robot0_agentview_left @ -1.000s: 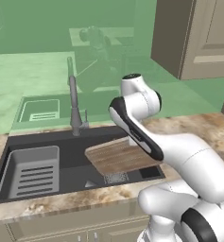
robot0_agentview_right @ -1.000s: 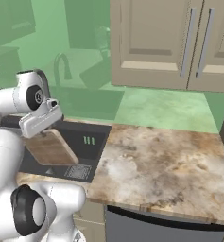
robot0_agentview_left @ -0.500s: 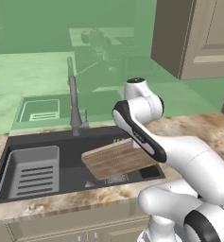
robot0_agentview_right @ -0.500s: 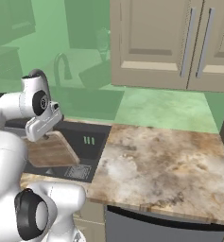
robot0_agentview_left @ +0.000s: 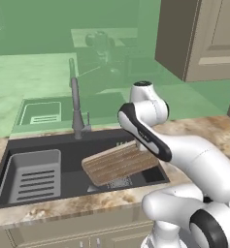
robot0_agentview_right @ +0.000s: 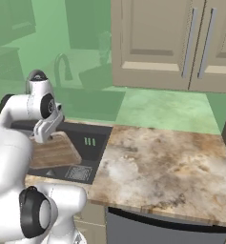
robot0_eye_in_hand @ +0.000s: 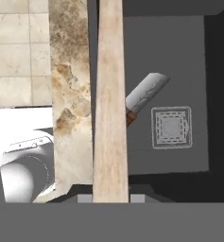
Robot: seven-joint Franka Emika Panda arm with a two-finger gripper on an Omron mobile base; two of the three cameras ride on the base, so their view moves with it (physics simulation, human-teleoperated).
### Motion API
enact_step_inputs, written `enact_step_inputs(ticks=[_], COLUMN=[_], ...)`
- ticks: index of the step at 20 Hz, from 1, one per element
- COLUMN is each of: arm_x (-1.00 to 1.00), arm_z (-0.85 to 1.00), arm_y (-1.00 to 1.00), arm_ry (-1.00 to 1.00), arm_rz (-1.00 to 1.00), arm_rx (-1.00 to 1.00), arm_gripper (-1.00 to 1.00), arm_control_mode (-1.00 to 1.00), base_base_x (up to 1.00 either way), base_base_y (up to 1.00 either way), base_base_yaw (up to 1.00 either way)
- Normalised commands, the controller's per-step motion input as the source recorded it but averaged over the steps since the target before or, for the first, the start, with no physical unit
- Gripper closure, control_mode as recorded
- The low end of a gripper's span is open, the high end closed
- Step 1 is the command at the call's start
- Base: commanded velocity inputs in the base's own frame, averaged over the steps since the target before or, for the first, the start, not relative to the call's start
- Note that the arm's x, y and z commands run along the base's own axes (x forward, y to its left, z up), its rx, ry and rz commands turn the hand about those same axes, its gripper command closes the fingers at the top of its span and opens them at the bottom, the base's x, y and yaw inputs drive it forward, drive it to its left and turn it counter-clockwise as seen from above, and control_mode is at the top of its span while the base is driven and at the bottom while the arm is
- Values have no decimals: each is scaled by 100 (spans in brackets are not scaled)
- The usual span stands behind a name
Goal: Move the cutting board and knife to the sink. Then move spray from the cabinet to the counter.
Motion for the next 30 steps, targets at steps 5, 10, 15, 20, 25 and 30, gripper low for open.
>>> enact_step_inputs(ticks=[5, 10, 15, 20, 25, 30], arm_x=[22, 16, 13, 13, 14, 20], arm_z=[-20, -25, -25, -26, -26, -26], arm_y=[-1, -8, -7, -5, -1, 0], arm_ry=[-1, -3, -6, -8, -9, -8], arm_rz=[8, 3, 2, 1, 0, 1], arm_rx=[0, 0, 0, 0, 0, 0], arm_gripper=[100, 100, 100, 100, 100, 100], arm_control_mode=[-100, -100, -100, -100, -100, -100], base_base_x=[0, 0, 0, 0, 0, 0], base_base_y=[0, 0, 0, 0, 0, 0], base_base_yaw=[0, 0, 0, 0, 0, 0])
